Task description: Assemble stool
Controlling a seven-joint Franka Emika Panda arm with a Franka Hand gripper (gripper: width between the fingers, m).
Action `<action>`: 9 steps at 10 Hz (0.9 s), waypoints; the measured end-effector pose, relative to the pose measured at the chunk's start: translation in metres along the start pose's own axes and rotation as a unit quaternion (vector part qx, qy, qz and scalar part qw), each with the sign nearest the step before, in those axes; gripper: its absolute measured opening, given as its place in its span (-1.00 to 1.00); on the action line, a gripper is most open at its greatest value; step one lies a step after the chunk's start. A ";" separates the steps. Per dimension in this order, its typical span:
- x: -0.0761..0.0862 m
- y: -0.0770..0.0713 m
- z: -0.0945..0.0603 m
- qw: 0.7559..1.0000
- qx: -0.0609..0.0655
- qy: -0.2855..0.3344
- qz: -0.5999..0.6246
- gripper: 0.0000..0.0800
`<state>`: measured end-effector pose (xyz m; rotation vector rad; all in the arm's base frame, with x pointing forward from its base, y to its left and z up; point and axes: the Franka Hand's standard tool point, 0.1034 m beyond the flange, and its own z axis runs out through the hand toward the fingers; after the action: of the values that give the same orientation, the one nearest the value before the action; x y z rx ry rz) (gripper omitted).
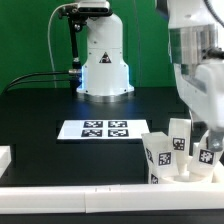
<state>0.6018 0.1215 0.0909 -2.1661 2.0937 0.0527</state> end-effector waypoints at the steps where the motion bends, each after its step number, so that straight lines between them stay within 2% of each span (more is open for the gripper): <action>1: -0.003 -0.003 -0.006 0.997 -0.007 0.002 -0.081 0.61; 2: -0.008 -0.006 -0.009 0.990 -0.009 0.005 -0.144 0.62; 5: -0.005 -0.005 -0.007 0.971 -0.010 0.006 -0.238 0.62; 6: -0.009 -0.004 -0.005 0.948 -0.016 0.013 -0.319 0.62; 8: -0.014 -0.007 -0.009 0.872 -0.023 0.015 -0.489 0.62; 9: -0.017 -0.005 -0.010 0.842 -0.030 0.009 -0.539 0.62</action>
Offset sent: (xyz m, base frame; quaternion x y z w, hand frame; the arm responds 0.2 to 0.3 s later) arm 0.0000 0.0000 0.0000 0.0000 0.0000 -0.1938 0.9810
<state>0.6052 0.1374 0.1034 -3.0097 0.6070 -0.0178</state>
